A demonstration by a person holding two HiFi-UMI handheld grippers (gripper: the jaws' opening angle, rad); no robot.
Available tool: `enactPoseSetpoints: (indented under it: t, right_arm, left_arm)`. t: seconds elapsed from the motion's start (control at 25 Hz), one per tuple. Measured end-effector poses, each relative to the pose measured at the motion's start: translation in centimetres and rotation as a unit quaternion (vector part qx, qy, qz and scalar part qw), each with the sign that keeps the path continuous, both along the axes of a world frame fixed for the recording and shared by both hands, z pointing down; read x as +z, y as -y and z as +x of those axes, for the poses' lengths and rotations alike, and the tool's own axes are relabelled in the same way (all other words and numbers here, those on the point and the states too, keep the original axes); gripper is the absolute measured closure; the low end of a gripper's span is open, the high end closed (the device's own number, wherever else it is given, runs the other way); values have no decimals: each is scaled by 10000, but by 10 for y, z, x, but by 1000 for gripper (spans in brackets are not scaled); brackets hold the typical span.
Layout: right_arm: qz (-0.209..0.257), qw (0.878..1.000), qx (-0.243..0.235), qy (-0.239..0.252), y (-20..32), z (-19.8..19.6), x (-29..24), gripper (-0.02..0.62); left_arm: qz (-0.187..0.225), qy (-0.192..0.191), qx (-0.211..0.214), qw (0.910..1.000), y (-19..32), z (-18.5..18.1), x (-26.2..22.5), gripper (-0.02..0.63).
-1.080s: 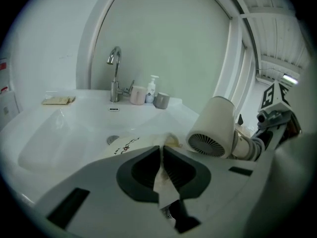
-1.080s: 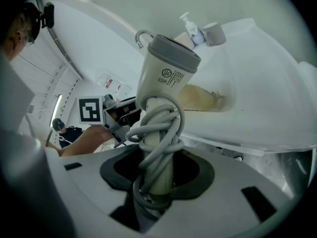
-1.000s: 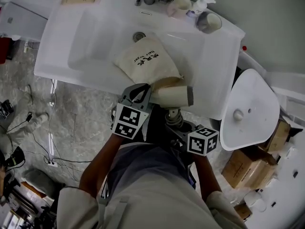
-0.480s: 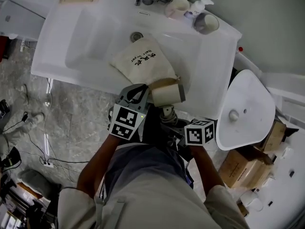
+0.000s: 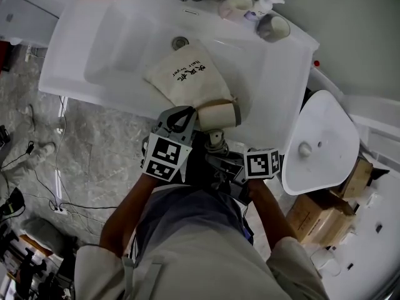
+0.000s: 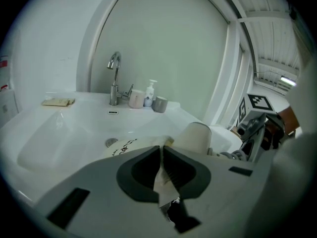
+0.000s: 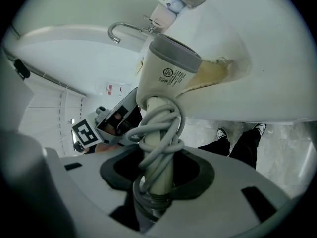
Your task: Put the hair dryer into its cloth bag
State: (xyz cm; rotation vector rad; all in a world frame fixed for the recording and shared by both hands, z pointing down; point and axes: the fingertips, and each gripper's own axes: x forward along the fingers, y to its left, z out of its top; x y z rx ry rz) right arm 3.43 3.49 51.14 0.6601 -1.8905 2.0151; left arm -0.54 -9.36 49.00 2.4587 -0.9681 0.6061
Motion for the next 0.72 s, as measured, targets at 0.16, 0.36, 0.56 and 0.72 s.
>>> enactPoseSetpoints:
  t: [0.16,0.36,0.56,0.72]
  right_arm:
    - [-344,9983,159,445,4,-8,-4,425]
    - [-663,9941,161,839,10,-14,-10,425]
    - [-1127,9869,96,1148,10,-18,-11,425]
    - [-1407,9802,34,1394,13,-22,-13,425]
  left_arm:
    - [36,-8,-8,10000,1,0,-1,577]
    - [133,-42,13,9999,2,1,-6,577]
    - [236,-44,90,9997,1,4,-10,578]
    - [339,-29,180,9993,1,2,-11,580]
